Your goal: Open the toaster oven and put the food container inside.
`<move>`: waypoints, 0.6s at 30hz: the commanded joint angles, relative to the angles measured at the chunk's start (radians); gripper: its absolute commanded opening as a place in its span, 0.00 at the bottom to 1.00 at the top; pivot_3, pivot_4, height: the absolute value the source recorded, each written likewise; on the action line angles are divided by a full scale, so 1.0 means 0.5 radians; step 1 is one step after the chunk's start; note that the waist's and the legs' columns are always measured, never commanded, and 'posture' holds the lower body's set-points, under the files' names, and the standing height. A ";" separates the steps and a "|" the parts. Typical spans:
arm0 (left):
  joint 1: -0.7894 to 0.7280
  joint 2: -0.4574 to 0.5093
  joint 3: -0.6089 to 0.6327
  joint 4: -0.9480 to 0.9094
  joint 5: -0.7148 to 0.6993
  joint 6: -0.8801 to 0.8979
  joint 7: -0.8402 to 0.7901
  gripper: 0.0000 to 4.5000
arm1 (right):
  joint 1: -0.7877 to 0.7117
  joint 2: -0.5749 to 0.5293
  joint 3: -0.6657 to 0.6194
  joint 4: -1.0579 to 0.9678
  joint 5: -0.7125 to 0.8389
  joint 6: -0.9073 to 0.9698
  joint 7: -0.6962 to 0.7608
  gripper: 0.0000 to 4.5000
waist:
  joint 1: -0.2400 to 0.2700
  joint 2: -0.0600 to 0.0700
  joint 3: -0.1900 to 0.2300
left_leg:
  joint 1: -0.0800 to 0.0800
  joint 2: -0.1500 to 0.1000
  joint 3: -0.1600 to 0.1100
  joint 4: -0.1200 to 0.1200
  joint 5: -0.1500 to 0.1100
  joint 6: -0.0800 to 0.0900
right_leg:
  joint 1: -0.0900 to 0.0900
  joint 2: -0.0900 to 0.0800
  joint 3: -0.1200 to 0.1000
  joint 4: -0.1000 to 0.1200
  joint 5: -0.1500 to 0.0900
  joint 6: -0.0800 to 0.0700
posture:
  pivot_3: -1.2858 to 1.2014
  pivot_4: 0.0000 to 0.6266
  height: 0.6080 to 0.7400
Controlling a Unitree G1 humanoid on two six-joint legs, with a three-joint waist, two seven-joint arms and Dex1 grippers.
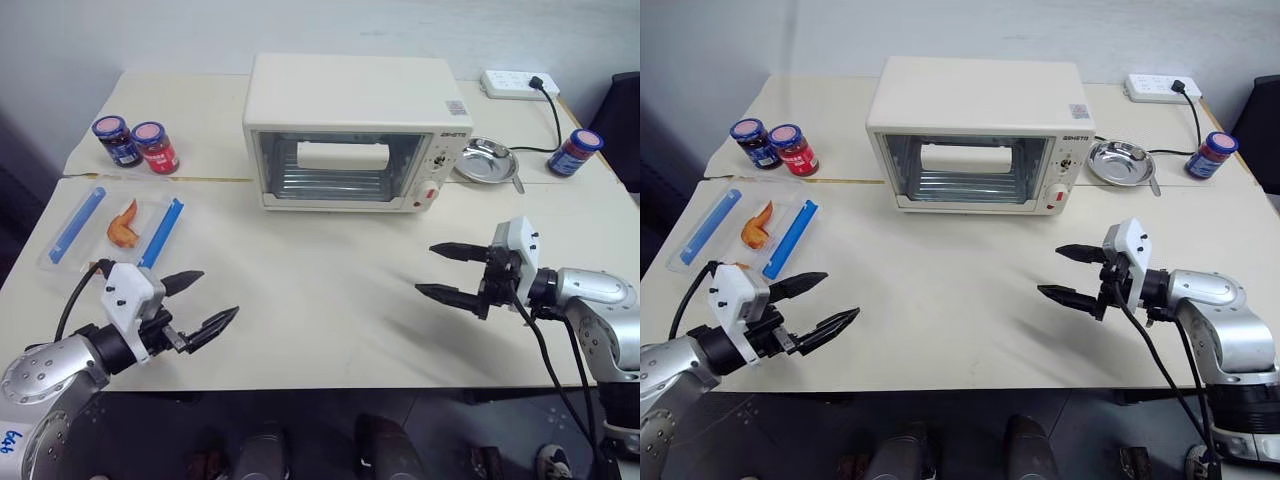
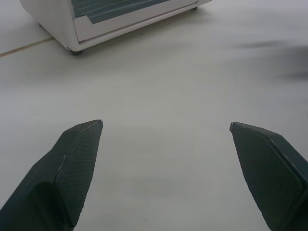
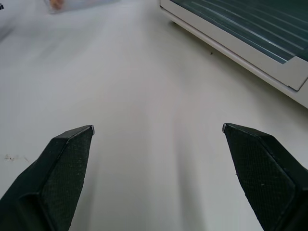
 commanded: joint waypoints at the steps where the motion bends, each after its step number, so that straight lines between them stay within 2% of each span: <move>1: -0.016 0.012 0.018 -0.001 -0.008 -0.020 0.010 1.00 | 0.005 -0.044 -0.030 -0.062 0.016 -0.006 0.001 0.99 | 0.000 0.000 0.000 | 0.000 0.000 0.000 0.000 0.000 0.000 | 0.000 0.000 0.000 0.000 0.000 0.000 | 0.52 0.24 1.00; 13: -0.051 0.003 -0.001 0.028 -0.081 0.052 0.042 1.00 | -0.006 -0.034 -0.030 -0.084 0.060 0.091 -0.029 0.99 | 0.001 0.000 0.000 | 0.000 0.000 0.000 0.000 0.000 0.000 | 0.000 0.000 0.000 0.000 0.000 0.000 | 0.52 0.24 1.00; 18: -0.238 0.001 -0.017 -0.014 -0.354 0.223 0.072 1.00 | -0.168 0.060 -0.012 -0.099 0.187 0.241 -0.104 0.99 | 0.000 0.000 0.000 | 0.000 0.000 -0.001 0.001 0.000 0.000 | 0.000 0.000 0.001 0.001 0.000 0.000 | 0.52 0.24 1.00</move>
